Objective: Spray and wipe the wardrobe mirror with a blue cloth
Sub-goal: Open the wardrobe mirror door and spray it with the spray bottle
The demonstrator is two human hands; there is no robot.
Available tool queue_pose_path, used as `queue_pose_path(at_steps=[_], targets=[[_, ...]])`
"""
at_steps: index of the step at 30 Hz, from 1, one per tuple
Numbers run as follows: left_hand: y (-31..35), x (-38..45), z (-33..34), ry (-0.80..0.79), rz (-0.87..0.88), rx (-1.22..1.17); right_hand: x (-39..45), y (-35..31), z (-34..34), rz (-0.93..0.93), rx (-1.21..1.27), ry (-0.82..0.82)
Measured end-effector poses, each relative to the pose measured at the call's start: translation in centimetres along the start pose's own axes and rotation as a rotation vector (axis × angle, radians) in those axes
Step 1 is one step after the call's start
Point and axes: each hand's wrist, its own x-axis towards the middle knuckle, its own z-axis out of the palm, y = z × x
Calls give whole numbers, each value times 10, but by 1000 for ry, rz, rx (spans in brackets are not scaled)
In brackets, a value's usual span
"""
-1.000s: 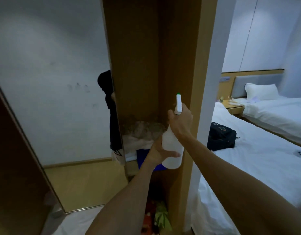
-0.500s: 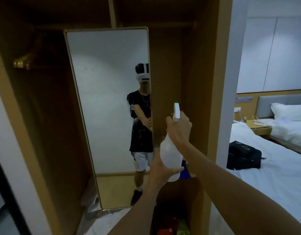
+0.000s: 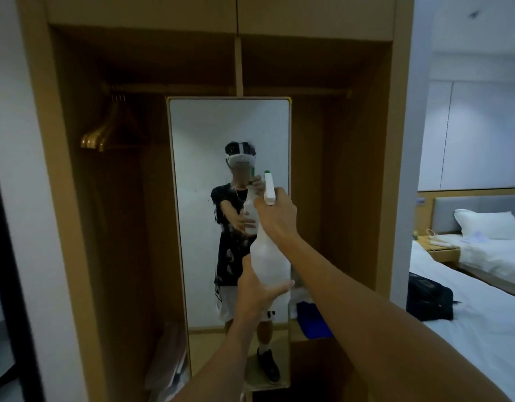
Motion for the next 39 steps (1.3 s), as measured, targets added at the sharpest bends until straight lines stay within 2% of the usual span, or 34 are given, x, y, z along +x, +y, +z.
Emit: queue_pose_path(at_steps=[3, 8, 18, 23, 34, 39], targets=[[4, -3, -4, -24, 62, 37, 2, 5, -2, 19, 34, 70], [11, -5, 8, 22, 59, 41, 6, 4, -5, 5, 46, 52], [16, -4, 31, 28, 99, 52, 19, 7, -20, 43, -53, 157], [11, -3, 31, 34, 86, 29, 20, 8, -19, -7, -64, 68], [3, -3, 22, -1, 120, 81, 17, 16, -15, 26, -28, 149], [-2, 1, 21, 12, 99, 44, 17, 12, -14, -11, -25, 65]])
